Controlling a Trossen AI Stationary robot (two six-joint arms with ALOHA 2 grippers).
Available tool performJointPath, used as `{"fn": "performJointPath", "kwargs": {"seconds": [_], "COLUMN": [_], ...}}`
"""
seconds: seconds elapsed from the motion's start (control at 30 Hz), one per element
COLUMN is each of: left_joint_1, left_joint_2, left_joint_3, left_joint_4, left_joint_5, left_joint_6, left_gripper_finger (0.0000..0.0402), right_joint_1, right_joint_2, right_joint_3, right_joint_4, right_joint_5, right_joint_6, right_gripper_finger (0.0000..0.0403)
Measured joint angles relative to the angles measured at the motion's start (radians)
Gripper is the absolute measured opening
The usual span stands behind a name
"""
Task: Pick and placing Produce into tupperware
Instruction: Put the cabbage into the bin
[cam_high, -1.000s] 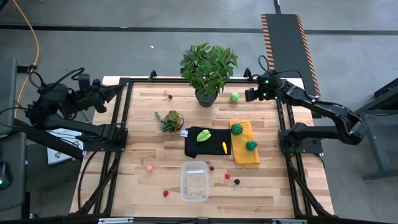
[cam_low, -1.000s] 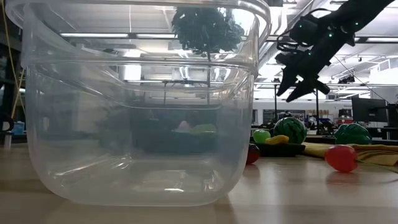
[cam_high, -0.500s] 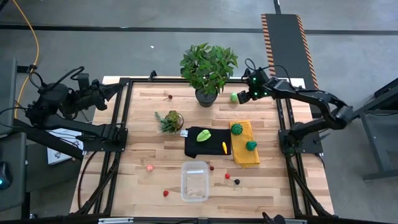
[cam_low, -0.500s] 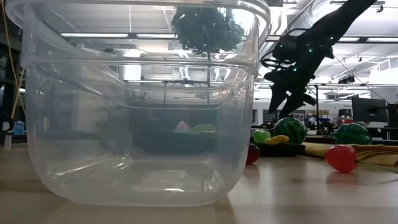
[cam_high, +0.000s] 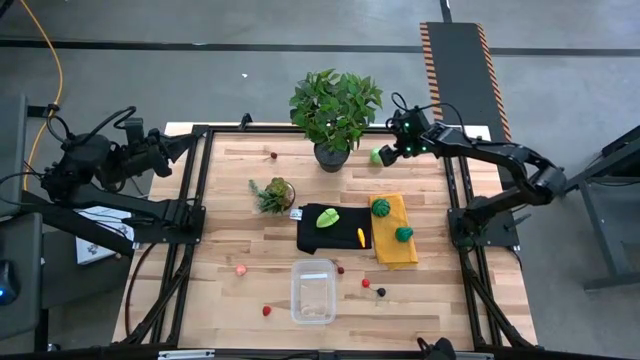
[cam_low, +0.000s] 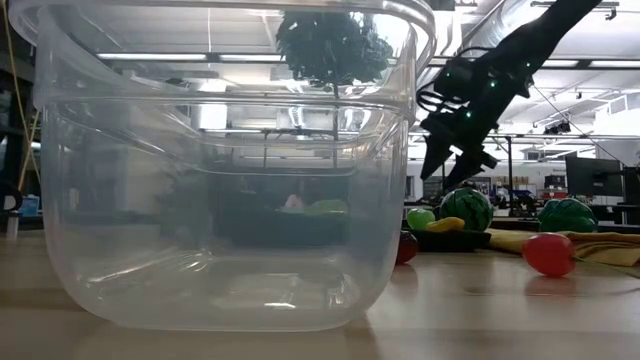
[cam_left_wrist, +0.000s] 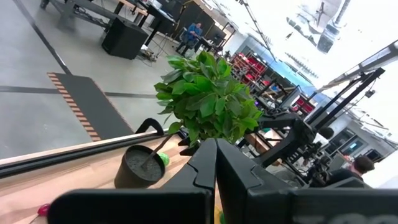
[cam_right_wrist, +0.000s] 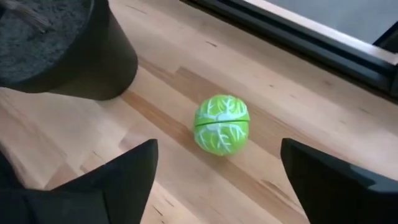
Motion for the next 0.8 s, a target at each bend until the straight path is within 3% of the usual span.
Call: {"fn": "performJointPath", "kwargs": {"seconds": [0.8], "left_joint_1": [0.0], "left_joint_2": [0.0], "left_joint_3": [0.0], "left_joint_4": [-0.003], "left_joint_5": [0.0], "left_joint_6": [-0.006], "left_gripper_finger": [0.0001], "right_joint_1": [0.0], "right_joint_2": [0.203], "right_joint_3": [0.0], "right_joint_4": [0.148], "right_joint_5": [0.003], "right_joint_6": [0.062], "right_gripper_finger": [0.0339]}}
